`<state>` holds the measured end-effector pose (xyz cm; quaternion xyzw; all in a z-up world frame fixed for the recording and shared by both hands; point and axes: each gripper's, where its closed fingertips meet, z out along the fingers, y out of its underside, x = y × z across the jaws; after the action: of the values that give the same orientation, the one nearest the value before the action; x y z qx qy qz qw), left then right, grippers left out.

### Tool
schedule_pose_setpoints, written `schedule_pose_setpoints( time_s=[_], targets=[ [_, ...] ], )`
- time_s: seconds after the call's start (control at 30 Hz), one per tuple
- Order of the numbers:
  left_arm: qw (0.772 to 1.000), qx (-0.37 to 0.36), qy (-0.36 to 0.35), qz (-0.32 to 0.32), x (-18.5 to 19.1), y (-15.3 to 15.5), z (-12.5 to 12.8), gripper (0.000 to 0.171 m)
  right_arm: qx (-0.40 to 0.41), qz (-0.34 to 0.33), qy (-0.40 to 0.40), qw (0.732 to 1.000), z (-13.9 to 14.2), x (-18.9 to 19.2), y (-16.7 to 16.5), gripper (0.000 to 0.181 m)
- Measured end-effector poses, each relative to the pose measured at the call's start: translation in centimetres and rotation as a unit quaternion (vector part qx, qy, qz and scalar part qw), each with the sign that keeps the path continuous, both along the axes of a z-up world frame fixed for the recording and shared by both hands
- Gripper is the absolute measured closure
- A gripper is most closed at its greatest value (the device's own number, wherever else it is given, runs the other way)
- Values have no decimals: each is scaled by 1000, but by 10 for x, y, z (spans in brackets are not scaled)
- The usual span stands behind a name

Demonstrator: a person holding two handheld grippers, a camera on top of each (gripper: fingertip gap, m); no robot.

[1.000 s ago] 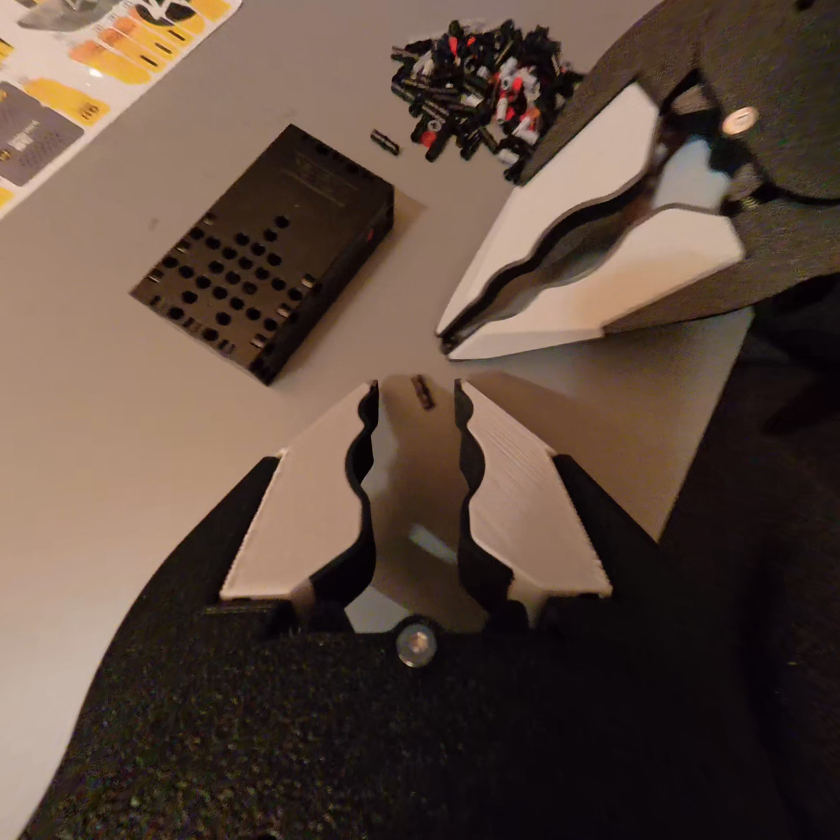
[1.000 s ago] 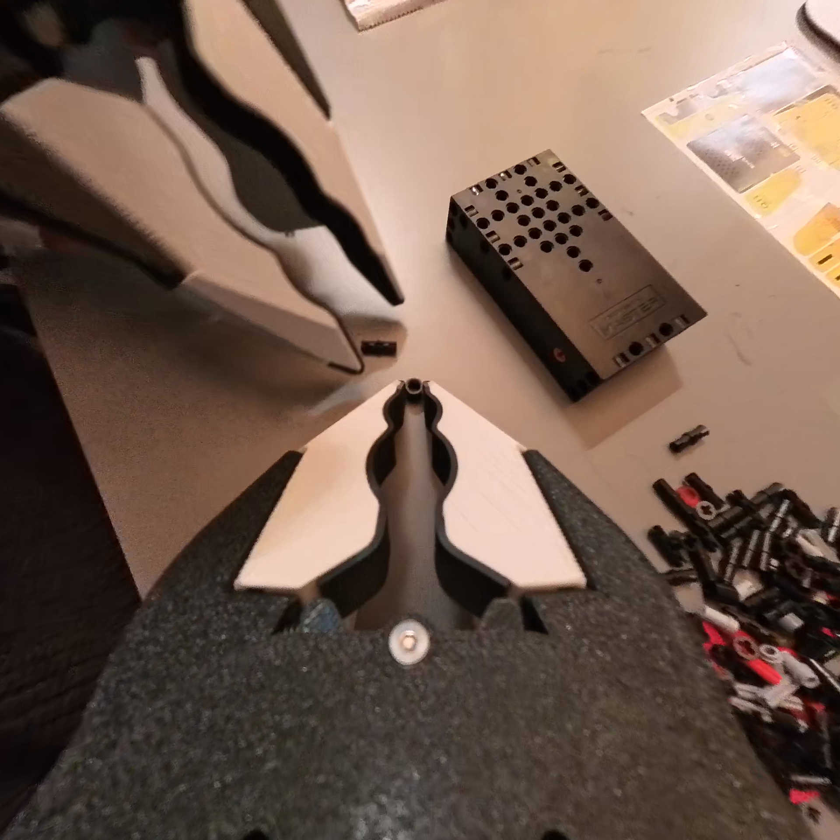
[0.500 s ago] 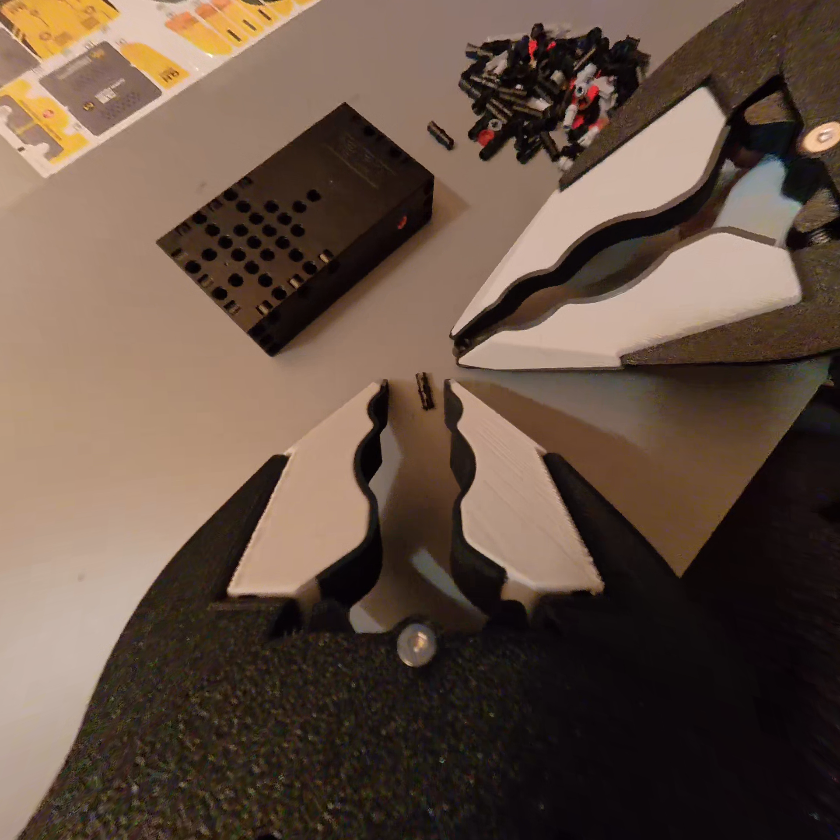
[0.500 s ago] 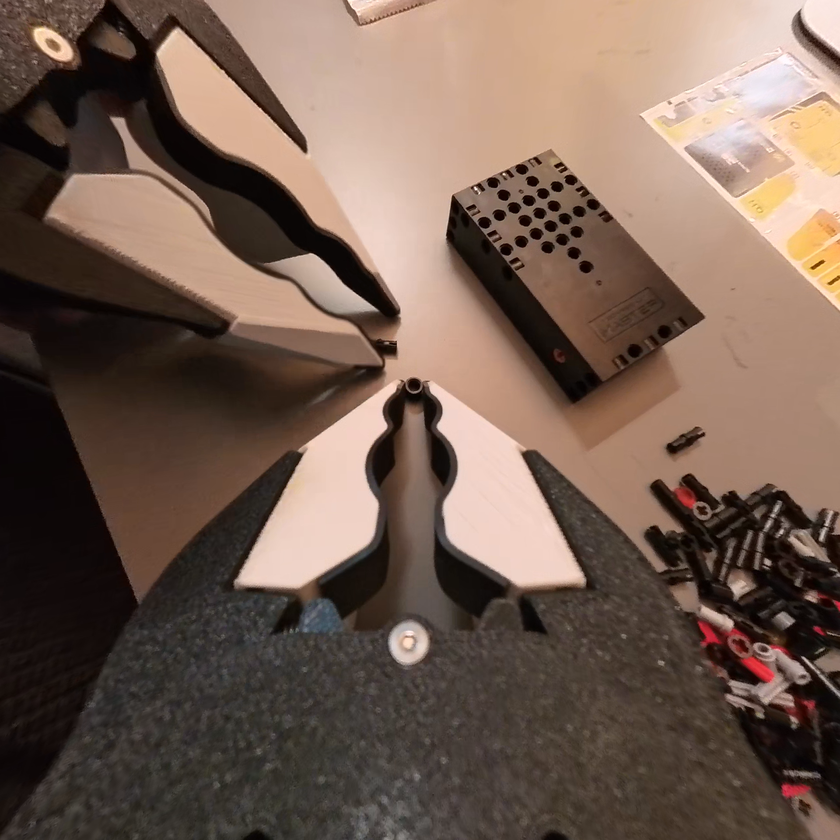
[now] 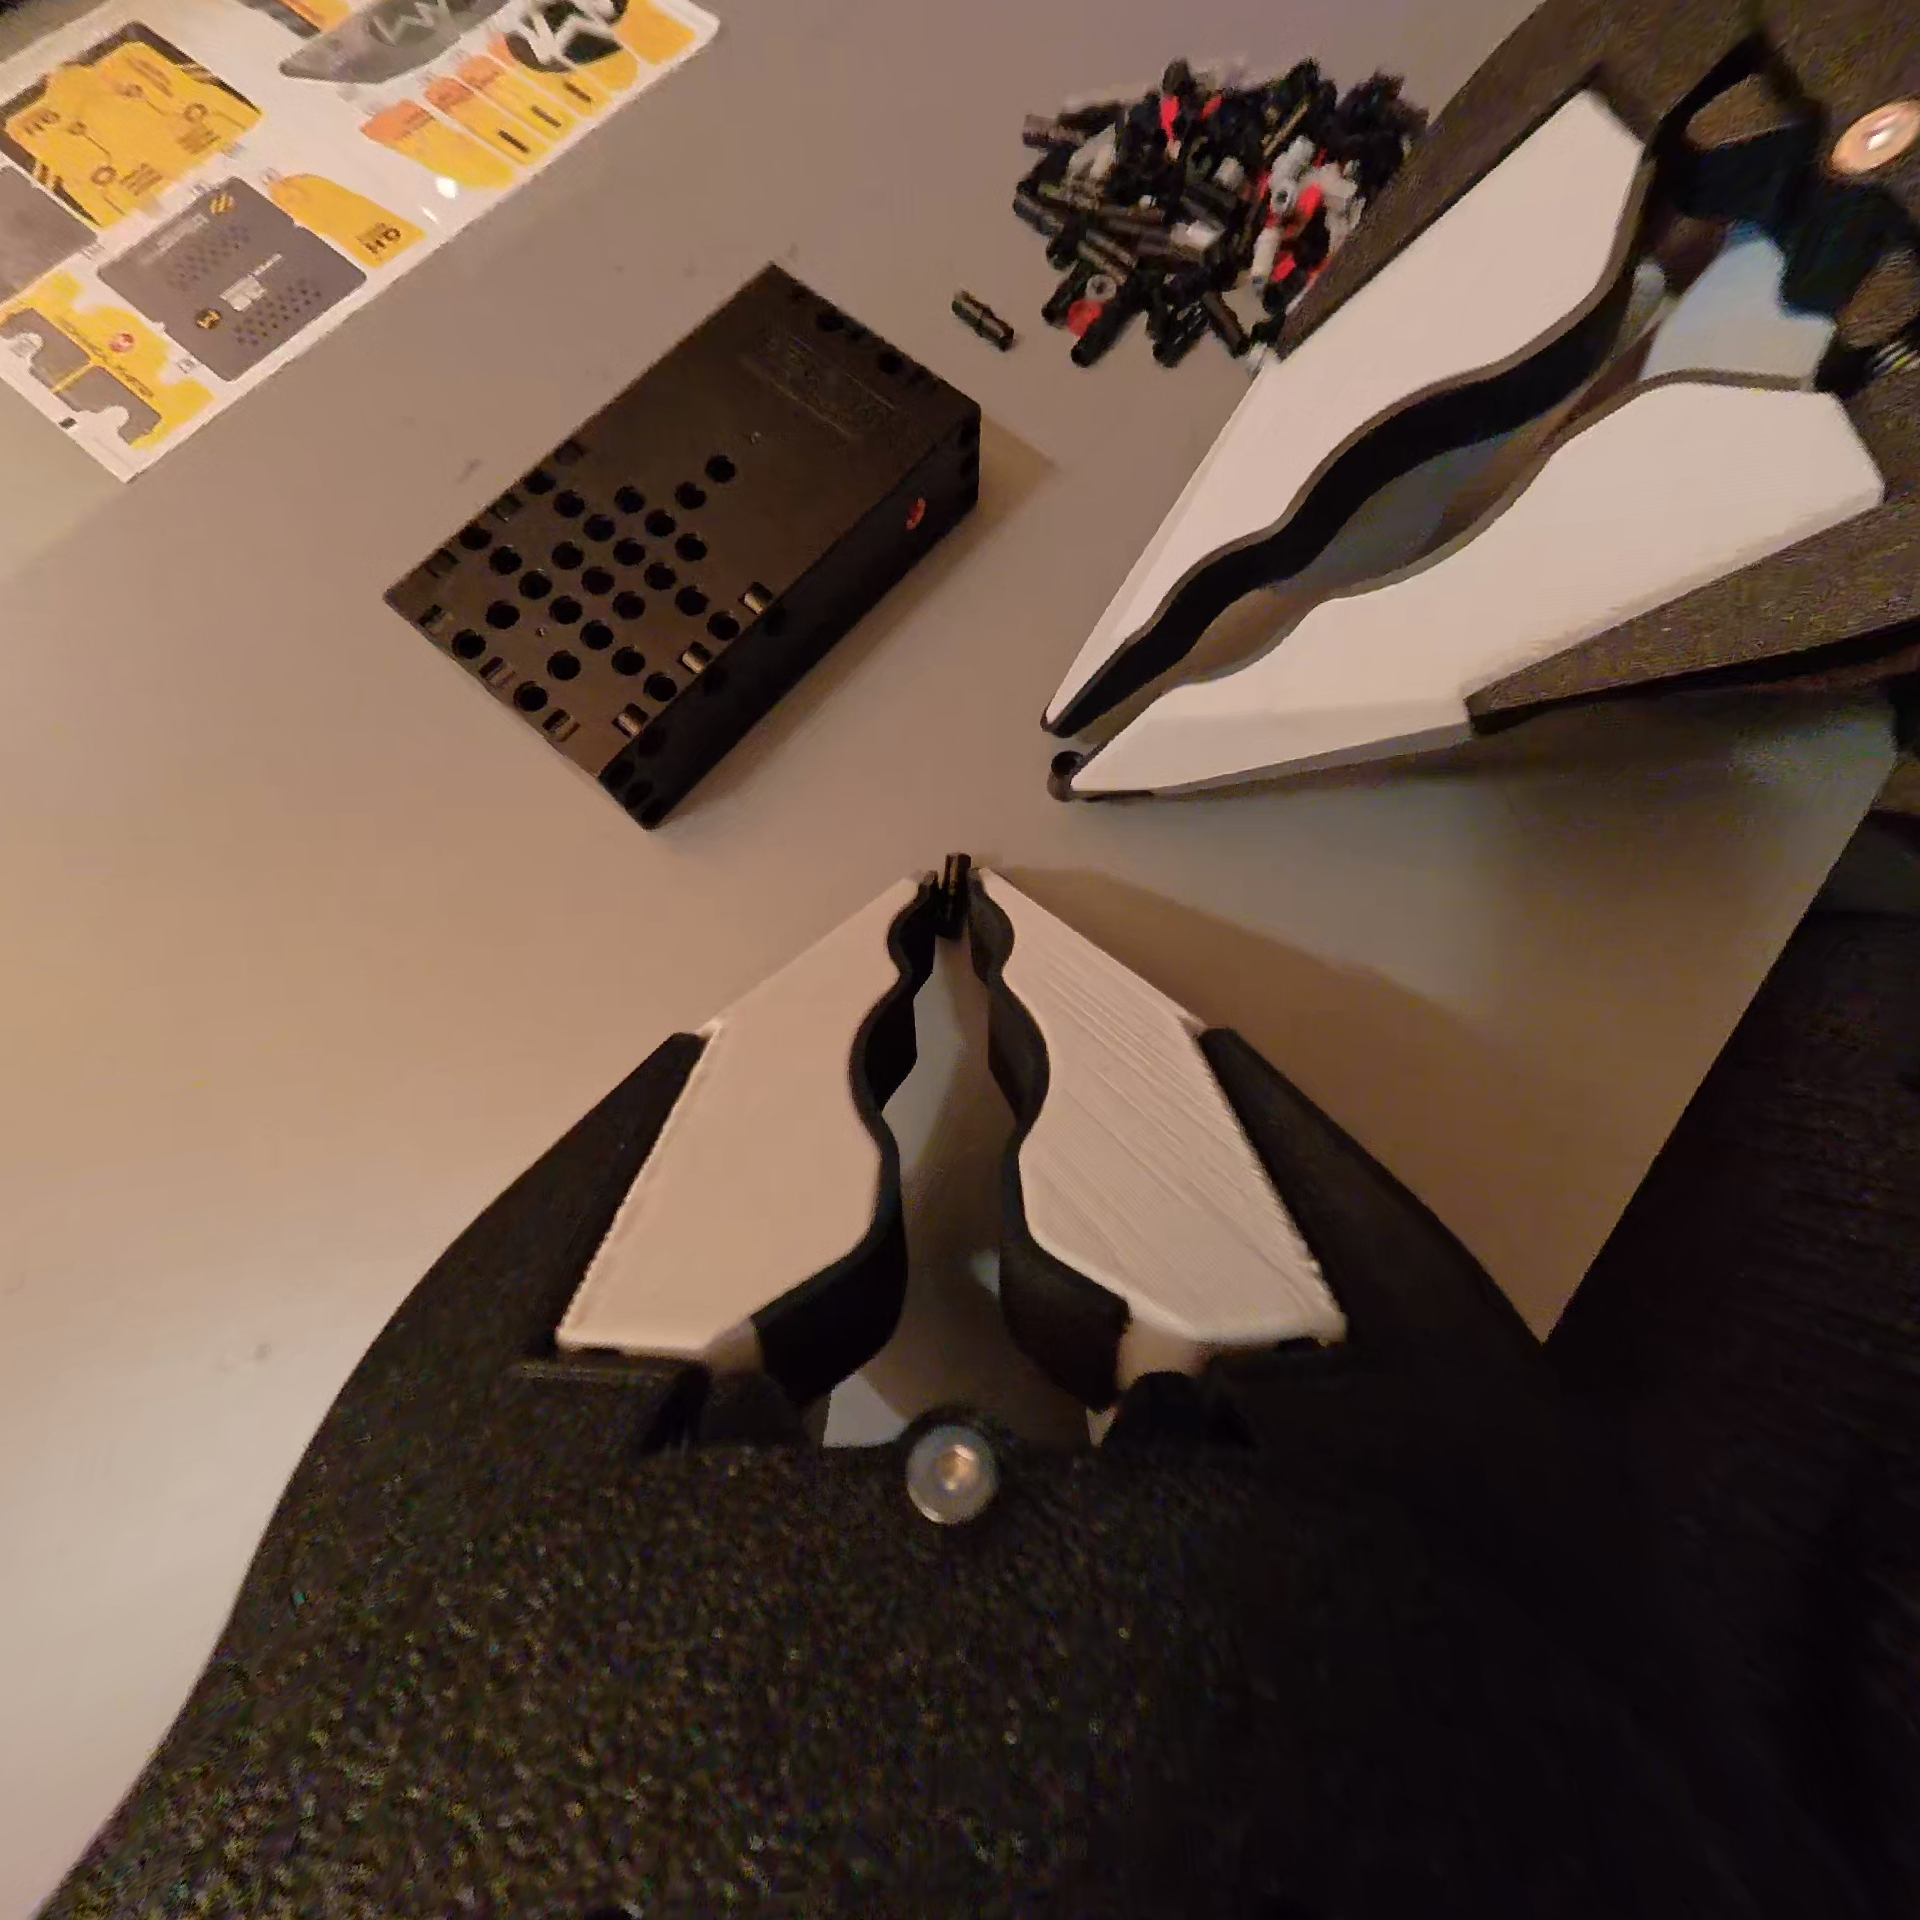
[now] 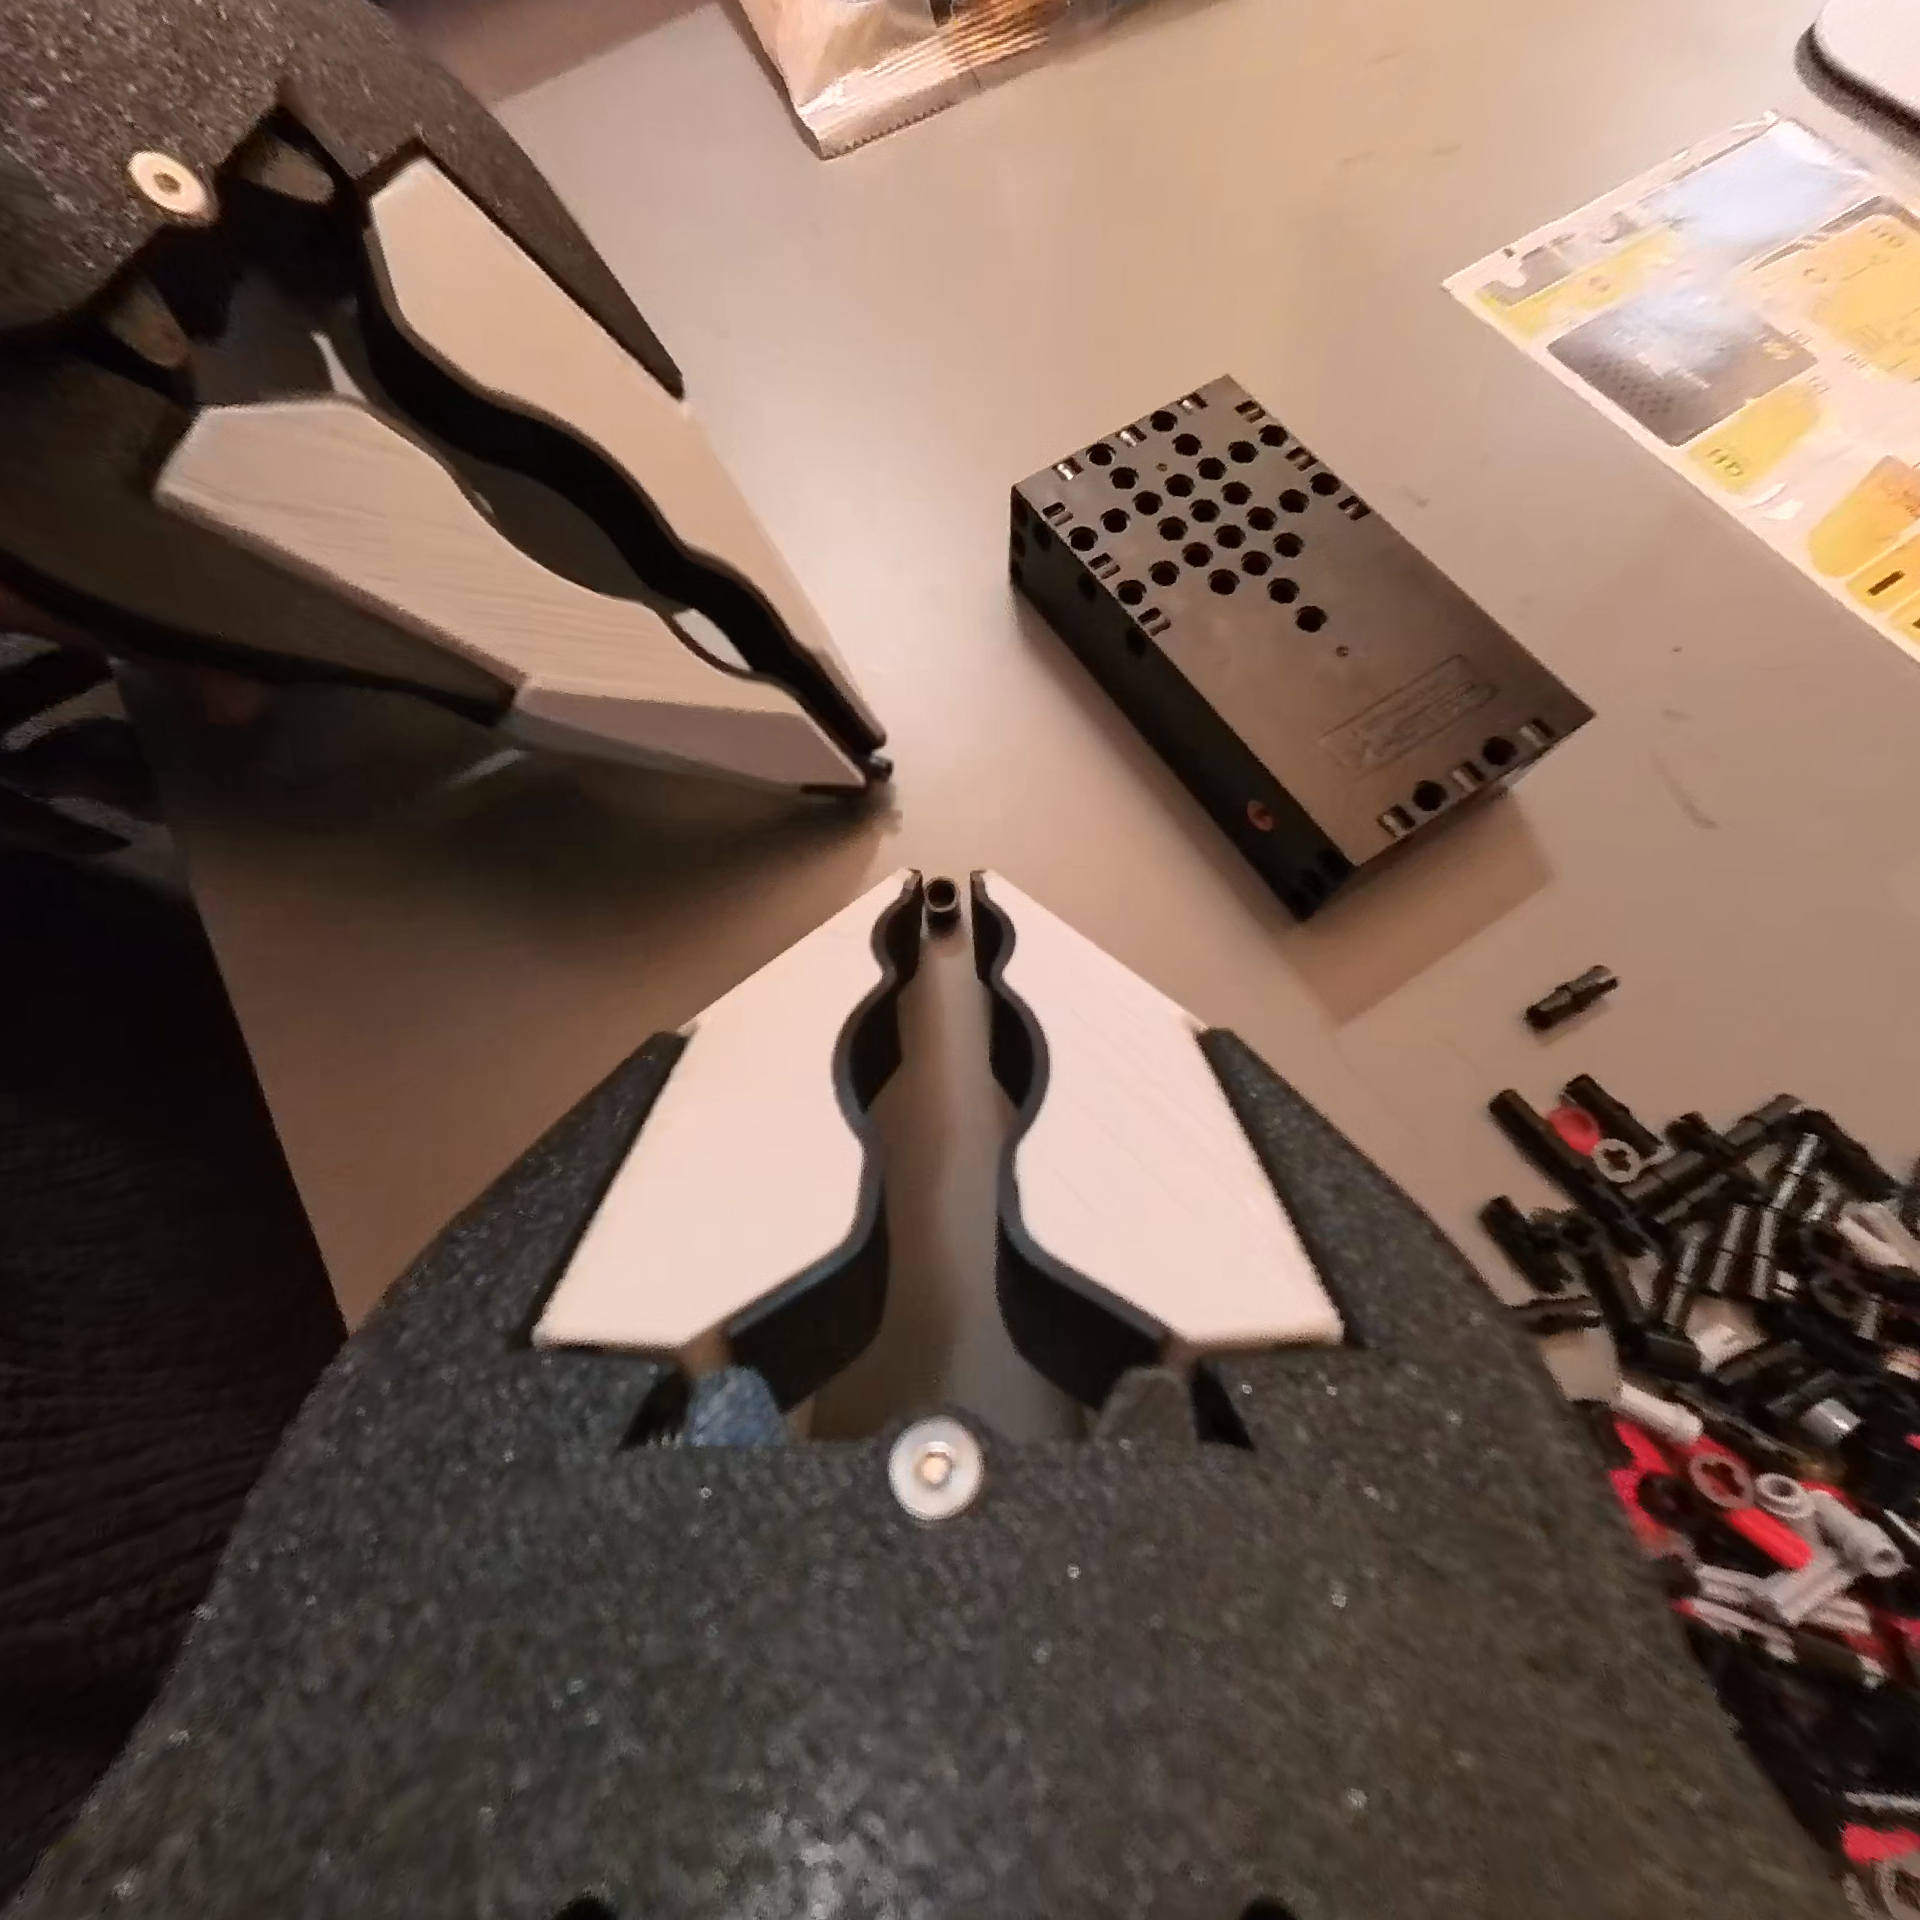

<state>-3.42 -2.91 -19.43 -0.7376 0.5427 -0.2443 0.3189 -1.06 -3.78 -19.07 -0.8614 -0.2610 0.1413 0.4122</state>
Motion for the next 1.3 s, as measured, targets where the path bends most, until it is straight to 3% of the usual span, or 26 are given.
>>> schedule_pose_setpoints(
  time_s=[0.27, 0.37, 0.47, 0.53, 0.6, 0.93, 1.3],
  targets=[
    [994, 2, -112, -3, 2, 11, 34, 167, -14, 4, 1, 1000, -4, -1, 0, 174],
    [986, 3, -163, -24, 5, 7, 50, 167, 5, -17, 43, 999, 8, 5, 4, 174],
    [977, 16, -207, -50, 7, 0, 64, 167, 63, -44, 194, 978, 48, 15, 10, 174],
    [972, 38, -225, -53, 8, -1, 71, 167, 75, -35, 348, 934, 76, 16, 8, 175],
    [966, 66, -241, -71, 10, -6, 78, 167, 71, -19, 429, 900, 90, 20, 4, 174],
    [952, 188, -221, -98, 23, -19, 78, 167, 58, 16, 429, 901, 89, 2, 0, 174],
    [952, 168, -242, -87, 20, -15, 84, 168, 32, 28, 439, 898, 85, -2, 0, 174]
  ],
)
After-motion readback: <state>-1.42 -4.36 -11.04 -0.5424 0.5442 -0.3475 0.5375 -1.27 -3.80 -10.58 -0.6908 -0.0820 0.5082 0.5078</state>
